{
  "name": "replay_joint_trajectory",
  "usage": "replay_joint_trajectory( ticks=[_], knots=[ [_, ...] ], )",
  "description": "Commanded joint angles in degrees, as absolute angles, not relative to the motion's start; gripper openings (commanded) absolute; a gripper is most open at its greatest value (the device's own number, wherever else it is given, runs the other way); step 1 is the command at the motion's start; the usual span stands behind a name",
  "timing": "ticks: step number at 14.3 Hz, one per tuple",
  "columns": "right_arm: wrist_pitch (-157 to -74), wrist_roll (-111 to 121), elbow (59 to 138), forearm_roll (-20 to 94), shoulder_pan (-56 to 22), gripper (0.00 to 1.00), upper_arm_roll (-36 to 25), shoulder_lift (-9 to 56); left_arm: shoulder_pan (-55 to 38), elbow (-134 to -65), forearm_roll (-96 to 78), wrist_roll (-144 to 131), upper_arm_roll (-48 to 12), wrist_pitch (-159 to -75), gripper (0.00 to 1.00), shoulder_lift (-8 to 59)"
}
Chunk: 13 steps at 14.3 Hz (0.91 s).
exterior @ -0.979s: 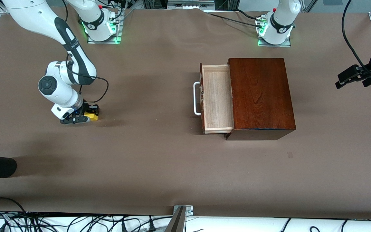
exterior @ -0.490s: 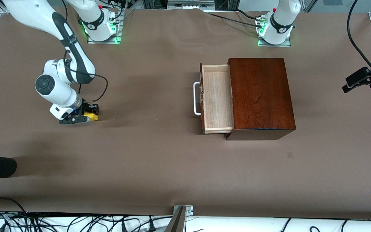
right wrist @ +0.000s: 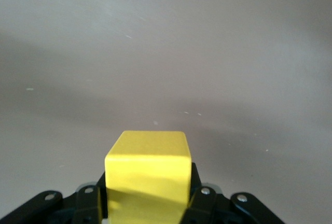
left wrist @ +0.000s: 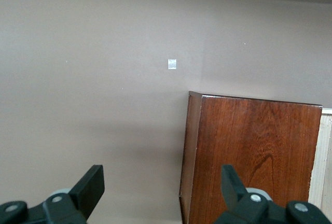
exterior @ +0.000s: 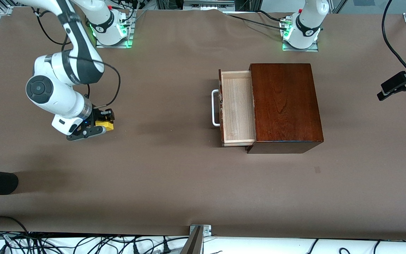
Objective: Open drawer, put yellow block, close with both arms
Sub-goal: 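Carry the yellow cube with the right gripper over the open drawer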
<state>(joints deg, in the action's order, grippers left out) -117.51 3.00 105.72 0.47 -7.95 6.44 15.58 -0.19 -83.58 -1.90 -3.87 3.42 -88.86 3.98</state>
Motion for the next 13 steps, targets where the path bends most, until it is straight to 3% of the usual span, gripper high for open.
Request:
replay_joint_trajectory(
  ticks=[1, 13],
  knots=[
    [-111.38, 3.87, 98.11, 0.70, -12.37, 0.00, 6.33, 17.13, 0.00, -81.39, -3.69, -3.96, 3.60, -87.45, 1.00, 5.01],
    [-108.81, 13.54, 80.53, -7.19, -37.41, 0.00, 6.24, 26.62, 0.62, -81.39, -4.22, -4.13, 3.69, -87.36, 1.00, 5.10]
  ],
)
